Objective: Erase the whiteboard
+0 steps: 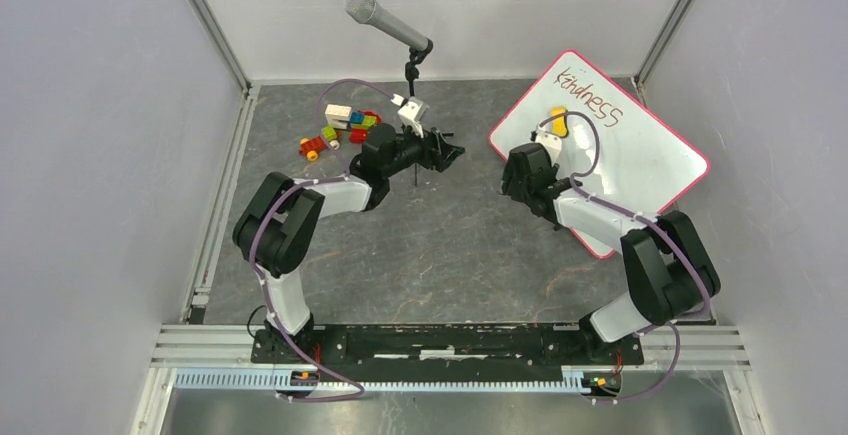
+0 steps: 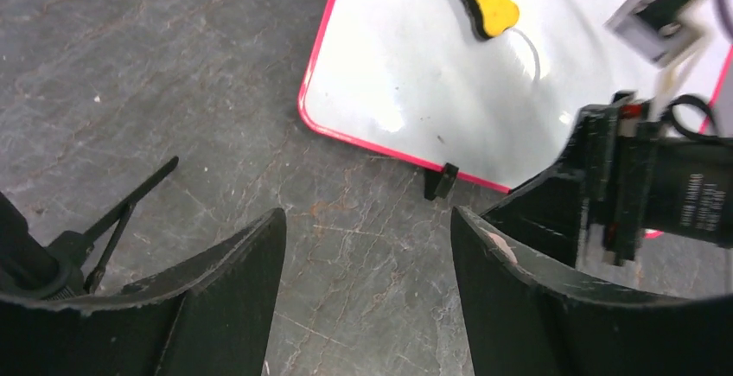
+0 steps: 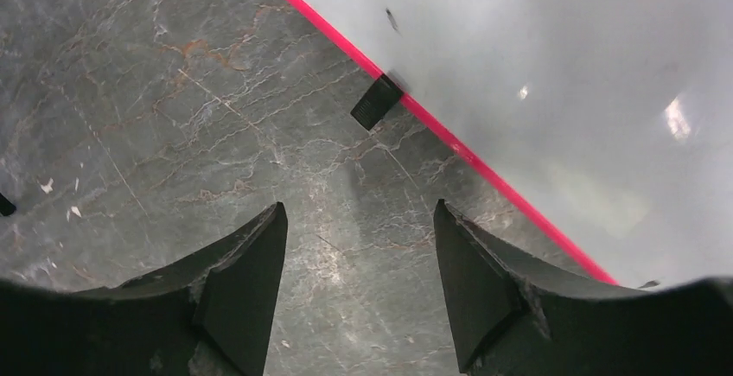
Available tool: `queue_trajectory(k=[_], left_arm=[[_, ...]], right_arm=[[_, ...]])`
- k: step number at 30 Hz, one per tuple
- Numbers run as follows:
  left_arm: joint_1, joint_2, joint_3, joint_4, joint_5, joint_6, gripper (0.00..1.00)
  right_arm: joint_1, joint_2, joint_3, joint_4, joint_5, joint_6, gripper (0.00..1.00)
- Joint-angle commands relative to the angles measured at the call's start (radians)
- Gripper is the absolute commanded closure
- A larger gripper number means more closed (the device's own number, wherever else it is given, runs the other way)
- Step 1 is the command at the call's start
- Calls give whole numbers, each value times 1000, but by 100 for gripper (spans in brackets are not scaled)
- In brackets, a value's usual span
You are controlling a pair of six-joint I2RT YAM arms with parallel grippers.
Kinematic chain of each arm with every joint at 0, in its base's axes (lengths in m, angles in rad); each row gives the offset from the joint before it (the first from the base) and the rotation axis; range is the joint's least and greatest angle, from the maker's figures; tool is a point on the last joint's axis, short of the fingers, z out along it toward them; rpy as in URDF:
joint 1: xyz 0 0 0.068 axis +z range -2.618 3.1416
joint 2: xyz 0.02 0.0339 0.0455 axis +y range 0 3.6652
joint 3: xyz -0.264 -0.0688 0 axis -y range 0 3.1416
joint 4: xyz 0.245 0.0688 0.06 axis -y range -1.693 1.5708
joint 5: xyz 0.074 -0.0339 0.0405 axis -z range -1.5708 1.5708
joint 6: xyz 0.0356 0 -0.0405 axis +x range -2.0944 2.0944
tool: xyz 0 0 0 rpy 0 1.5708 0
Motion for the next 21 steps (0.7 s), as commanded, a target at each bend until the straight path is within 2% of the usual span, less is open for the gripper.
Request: queue_trajectory(k=[1,9,14,19,21], left_arm=[[25,-64,-32,200,69,-53,24],[76,-33,-36,276,130,-129,22],[105,-2,-38,358,169,-205,22],[108,-8,-38,357,177,-202,19],[108,-14,-36,340,173,-191,15]], right_arm=[[2,39,18,-41,35,288,33],[4,148,44,-64,139,517,36],[4,250,122,-115,205,640,39],[4,332,177,-125,214,653,42],[5,343,188,-163,238,692,44]])
